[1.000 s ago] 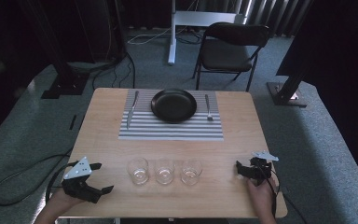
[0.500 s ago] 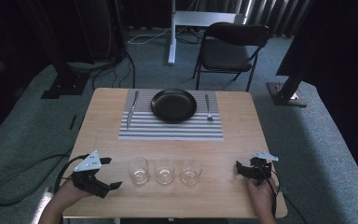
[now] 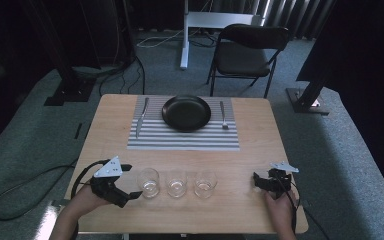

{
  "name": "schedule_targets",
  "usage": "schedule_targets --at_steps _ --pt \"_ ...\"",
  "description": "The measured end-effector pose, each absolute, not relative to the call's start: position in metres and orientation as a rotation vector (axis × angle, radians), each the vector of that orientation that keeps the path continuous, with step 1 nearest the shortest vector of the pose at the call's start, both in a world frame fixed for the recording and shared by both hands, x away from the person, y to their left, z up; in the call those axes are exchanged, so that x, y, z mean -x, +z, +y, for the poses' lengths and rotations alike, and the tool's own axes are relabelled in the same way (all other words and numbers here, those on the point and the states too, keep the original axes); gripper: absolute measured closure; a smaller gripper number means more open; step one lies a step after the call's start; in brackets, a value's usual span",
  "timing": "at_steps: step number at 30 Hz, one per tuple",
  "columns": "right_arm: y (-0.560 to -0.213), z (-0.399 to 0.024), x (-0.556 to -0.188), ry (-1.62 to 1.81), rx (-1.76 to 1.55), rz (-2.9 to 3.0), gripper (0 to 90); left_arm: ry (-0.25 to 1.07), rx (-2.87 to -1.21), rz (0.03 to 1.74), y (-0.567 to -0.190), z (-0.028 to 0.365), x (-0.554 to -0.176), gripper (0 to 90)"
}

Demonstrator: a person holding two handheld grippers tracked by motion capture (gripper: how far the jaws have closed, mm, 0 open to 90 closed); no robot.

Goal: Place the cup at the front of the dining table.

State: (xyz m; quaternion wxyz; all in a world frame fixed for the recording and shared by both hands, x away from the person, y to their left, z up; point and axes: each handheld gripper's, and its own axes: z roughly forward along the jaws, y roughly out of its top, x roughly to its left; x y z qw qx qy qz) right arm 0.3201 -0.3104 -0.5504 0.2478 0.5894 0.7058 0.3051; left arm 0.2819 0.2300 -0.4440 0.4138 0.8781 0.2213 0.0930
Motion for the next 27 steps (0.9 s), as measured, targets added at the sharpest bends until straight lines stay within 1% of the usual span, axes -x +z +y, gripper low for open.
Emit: schedule_targets --at_steps 6,12,21,25,27 --pt "-0.550 -0.310 -0.320 0.833 -1.607 1.923 13.1 0.201 -2.224 0.552 -0.444 0.222 -0.290 2.9" --pt "-0.550 -0.310 -0.320 0.833 -1.607 1.923 13.1 0.204 -2.227 0.536 -0.446 0.211 -0.293 2.9" --pt "-0.550 -0.310 -0.320 0.833 -1.607 1.923 13.1 0.194 -2.244 0.483 -0.439 0.188 -0.299 2.9" --pt "-0.550 -0.310 -0.320 0.833 -1.607 1.923 13.1 0.171 -2.241 0.466 -0.433 0.181 -0.302 2.9" --pt "-0.550 -0.310 -0.320 0.833 -1.607 1.923 13.2 0.155 -2.250 0.442 -0.431 0.169 -0.302 2.9"
